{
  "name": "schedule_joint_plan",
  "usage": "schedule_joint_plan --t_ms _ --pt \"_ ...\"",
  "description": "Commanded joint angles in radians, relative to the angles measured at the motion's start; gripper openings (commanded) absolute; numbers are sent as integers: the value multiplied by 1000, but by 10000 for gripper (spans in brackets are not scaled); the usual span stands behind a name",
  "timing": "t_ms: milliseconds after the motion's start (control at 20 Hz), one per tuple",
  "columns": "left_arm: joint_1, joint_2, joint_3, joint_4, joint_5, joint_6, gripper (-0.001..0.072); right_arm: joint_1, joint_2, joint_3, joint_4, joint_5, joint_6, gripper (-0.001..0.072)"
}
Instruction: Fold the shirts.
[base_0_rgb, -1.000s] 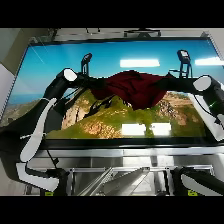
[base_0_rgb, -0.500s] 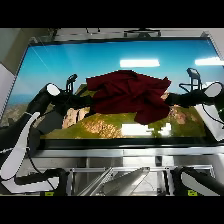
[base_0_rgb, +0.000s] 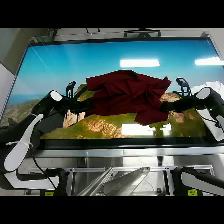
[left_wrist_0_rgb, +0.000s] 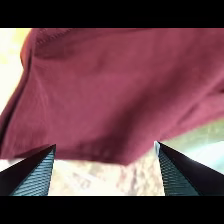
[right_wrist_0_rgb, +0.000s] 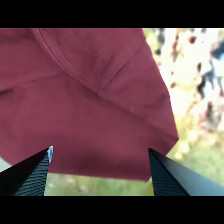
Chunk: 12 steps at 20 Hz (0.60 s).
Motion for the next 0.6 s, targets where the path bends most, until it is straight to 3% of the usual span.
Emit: schedule_joint_plan --t_ms 0,200,450,550 --pt "10 -67 98 20 -109 3 720 0 -57 0 13 -41 -169 710" --pt "88 -58 274 195 -337 9 720 -1 -71 5 -1 -72 -204 710" --pt "179 -72 249 179 -245 19 708 -3 -100 8 -20 -119 -203 708" --pt "171 -136 241 69 -250 109 702 0 -122 8 -20 -112 -203 709"
